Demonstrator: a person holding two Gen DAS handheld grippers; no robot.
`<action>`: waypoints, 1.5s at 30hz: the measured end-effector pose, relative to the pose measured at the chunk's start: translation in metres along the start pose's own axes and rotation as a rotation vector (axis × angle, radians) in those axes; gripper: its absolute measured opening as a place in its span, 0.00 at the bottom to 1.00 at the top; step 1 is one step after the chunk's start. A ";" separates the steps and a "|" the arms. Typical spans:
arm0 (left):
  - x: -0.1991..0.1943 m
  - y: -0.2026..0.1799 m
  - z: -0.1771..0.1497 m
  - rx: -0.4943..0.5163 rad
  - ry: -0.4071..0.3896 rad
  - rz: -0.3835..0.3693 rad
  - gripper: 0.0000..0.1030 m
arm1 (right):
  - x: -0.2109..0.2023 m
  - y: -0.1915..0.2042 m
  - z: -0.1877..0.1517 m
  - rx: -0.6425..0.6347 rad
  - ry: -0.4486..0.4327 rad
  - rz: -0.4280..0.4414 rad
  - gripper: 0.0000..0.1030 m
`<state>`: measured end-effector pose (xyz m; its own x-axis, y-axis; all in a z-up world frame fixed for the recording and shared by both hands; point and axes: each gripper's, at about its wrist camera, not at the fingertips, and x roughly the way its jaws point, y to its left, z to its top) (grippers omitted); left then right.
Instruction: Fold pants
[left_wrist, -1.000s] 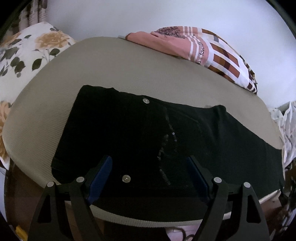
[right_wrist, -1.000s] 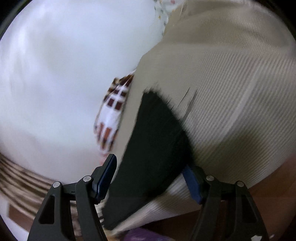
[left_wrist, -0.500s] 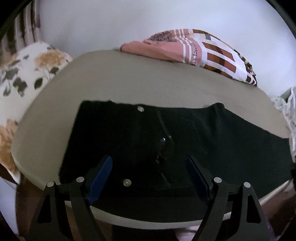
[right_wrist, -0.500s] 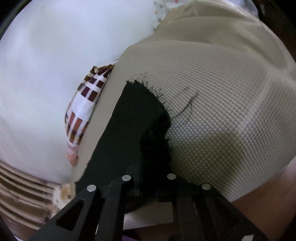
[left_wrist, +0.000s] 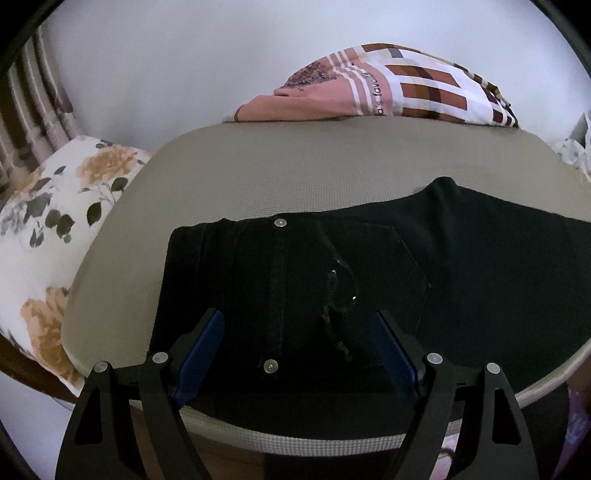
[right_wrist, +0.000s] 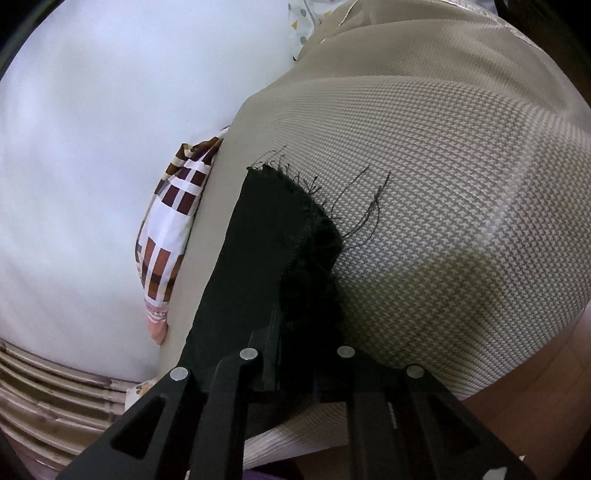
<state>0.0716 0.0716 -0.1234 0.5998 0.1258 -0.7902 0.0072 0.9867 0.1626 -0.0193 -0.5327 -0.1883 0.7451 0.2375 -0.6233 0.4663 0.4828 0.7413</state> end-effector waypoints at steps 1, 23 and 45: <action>0.000 -0.001 0.000 0.004 0.000 0.003 0.80 | 0.000 0.002 0.000 -0.006 0.004 -0.010 0.12; 0.007 0.003 -0.001 0.008 0.035 0.040 0.80 | 0.014 0.050 -0.013 -0.028 0.031 0.087 0.10; 0.018 0.013 -0.004 -0.057 0.098 -0.006 0.80 | 0.094 0.147 -0.094 -0.075 0.292 0.264 0.10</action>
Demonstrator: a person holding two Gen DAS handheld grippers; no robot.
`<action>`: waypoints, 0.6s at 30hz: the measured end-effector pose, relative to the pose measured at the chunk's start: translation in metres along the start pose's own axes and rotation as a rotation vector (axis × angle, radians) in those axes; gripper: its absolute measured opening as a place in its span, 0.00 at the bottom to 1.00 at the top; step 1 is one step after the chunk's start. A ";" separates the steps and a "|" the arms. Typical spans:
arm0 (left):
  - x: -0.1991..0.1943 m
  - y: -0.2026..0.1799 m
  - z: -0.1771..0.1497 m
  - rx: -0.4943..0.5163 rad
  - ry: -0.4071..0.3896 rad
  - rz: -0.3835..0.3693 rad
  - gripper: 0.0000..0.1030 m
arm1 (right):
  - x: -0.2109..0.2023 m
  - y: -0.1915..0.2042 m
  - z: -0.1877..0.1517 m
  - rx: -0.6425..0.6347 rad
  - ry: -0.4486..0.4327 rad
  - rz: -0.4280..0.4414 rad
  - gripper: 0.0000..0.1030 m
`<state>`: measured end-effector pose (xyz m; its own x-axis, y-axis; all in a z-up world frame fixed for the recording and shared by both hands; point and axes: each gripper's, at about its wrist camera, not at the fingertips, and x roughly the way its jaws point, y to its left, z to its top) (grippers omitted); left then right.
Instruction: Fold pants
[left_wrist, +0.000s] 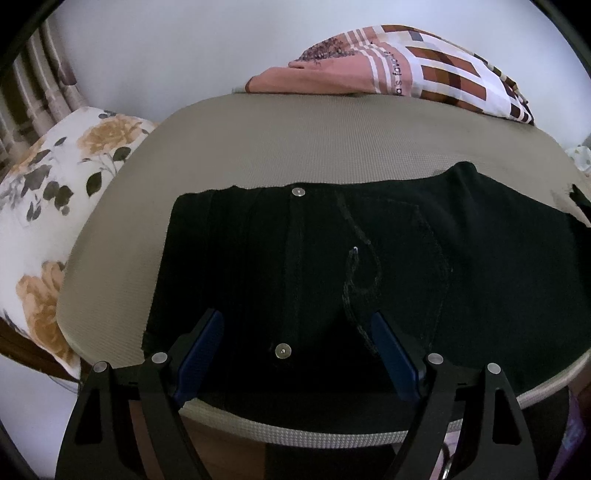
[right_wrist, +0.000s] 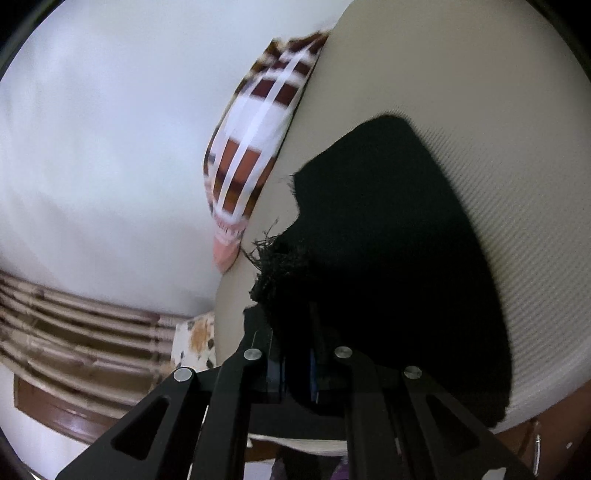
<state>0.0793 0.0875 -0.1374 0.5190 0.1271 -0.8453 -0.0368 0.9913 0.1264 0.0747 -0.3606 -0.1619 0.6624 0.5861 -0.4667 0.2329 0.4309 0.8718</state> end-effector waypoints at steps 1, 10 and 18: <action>0.001 0.000 0.000 -0.001 0.003 -0.002 0.80 | 0.008 0.003 -0.004 -0.002 0.016 0.007 0.10; 0.004 0.000 -0.002 -0.010 0.019 -0.015 0.80 | 0.080 0.033 -0.044 -0.045 0.171 0.042 0.10; 0.011 0.002 -0.004 -0.025 0.051 -0.031 0.80 | 0.131 0.052 -0.077 -0.072 0.285 0.059 0.10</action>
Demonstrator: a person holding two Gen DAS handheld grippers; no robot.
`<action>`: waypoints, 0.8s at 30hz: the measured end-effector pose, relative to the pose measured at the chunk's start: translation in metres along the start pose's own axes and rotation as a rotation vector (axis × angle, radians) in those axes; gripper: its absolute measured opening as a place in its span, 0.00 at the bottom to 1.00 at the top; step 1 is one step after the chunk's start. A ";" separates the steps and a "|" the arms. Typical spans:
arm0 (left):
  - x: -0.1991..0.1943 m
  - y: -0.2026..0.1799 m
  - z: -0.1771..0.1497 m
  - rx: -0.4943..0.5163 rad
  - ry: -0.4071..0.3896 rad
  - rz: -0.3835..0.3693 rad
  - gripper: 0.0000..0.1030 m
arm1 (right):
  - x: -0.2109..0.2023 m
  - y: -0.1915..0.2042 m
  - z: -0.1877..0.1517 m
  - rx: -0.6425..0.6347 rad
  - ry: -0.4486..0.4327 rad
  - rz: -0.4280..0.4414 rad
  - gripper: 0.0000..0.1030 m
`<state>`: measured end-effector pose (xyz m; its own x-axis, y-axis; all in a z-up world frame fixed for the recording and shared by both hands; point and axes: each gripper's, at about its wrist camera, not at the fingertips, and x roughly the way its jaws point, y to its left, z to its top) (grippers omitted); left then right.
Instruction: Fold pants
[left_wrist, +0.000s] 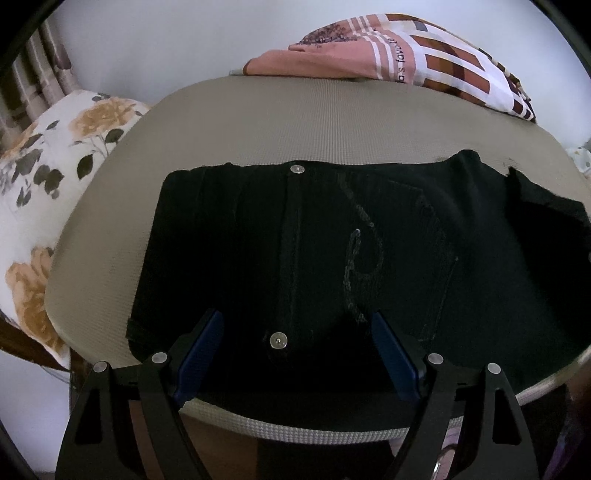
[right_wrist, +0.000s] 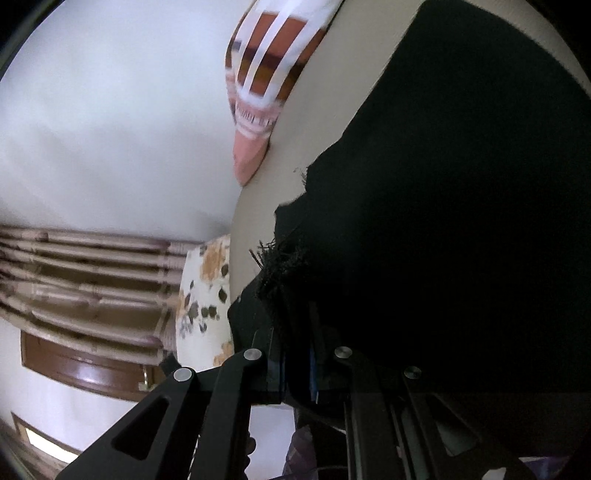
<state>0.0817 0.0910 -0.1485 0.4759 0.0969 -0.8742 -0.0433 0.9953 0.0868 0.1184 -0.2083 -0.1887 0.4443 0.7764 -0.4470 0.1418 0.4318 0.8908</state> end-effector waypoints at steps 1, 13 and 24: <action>0.000 0.000 0.000 -0.001 -0.001 -0.001 0.80 | 0.003 0.001 -0.002 -0.002 0.011 0.002 0.10; 0.002 0.000 0.000 0.002 0.005 -0.010 0.82 | 0.042 0.011 -0.019 -0.047 0.097 -0.021 0.10; 0.003 -0.002 0.000 0.003 0.011 -0.017 0.83 | 0.056 0.017 -0.026 -0.088 0.125 -0.050 0.10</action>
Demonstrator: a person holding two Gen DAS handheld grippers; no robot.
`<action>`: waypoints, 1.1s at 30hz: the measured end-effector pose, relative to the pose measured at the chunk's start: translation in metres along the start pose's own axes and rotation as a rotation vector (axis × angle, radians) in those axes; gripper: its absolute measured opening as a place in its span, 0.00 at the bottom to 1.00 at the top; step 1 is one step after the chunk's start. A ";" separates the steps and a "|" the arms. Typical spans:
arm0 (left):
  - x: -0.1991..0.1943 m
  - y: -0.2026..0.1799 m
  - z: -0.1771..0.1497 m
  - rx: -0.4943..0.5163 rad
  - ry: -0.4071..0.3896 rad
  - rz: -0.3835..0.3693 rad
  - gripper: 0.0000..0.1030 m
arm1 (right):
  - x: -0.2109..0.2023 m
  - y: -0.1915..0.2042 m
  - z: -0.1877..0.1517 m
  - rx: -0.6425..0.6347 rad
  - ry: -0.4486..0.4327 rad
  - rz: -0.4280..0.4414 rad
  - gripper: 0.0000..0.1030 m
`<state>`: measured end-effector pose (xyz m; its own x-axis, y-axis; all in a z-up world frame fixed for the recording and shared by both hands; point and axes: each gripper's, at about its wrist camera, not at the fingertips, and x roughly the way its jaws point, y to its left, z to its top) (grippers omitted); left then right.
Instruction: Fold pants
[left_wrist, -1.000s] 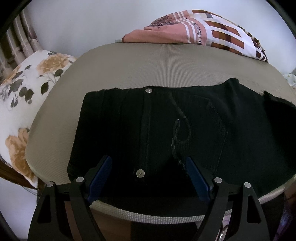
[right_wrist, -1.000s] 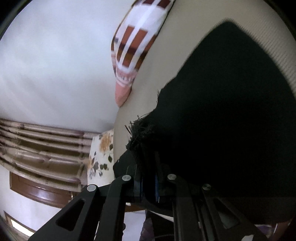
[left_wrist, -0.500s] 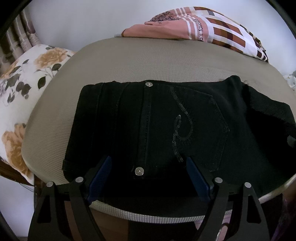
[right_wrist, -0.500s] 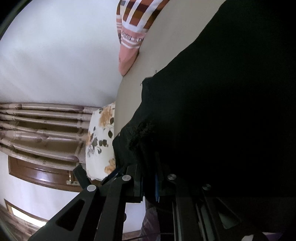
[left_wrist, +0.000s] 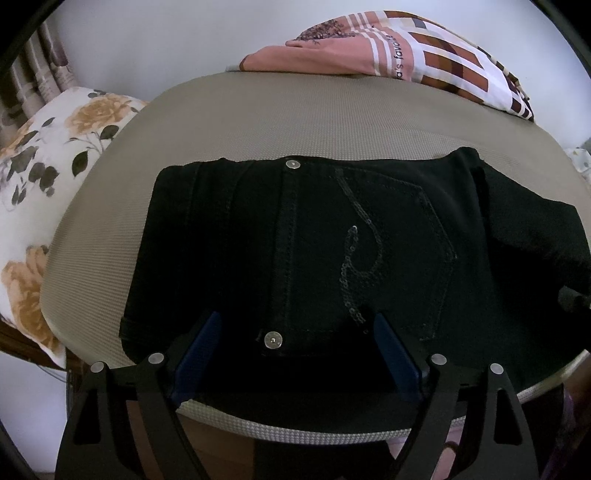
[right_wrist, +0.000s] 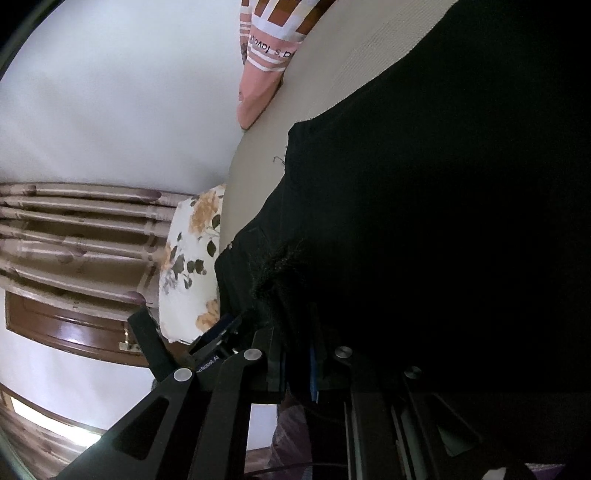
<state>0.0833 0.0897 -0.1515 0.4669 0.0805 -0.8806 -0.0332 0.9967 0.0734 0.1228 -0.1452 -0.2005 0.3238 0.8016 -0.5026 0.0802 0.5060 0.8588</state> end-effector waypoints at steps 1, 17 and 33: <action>0.000 0.000 0.000 0.001 0.000 0.001 0.83 | 0.001 0.001 0.000 -0.006 0.002 -0.005 0.10; 0.002 -0.003 -0.001 0.009 0.009 -0.007 0.84 | 0.013 0.018 -0.012 -0.153 0.037 -0.103 0.14; 0.002 -0.003 0.000 0.005 0.017 -0.020 0.84 | 0.038 0.011 -0.035 -0.028 0.269 0.132 0.27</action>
<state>0.0847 0.0872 -0.1538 0.4521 0.0609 -0.8899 -0.0199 0.9981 0.0582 0.1033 -0.0980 -0.2141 0.0682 0.9148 -0.3982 0.0269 0.3973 0.9173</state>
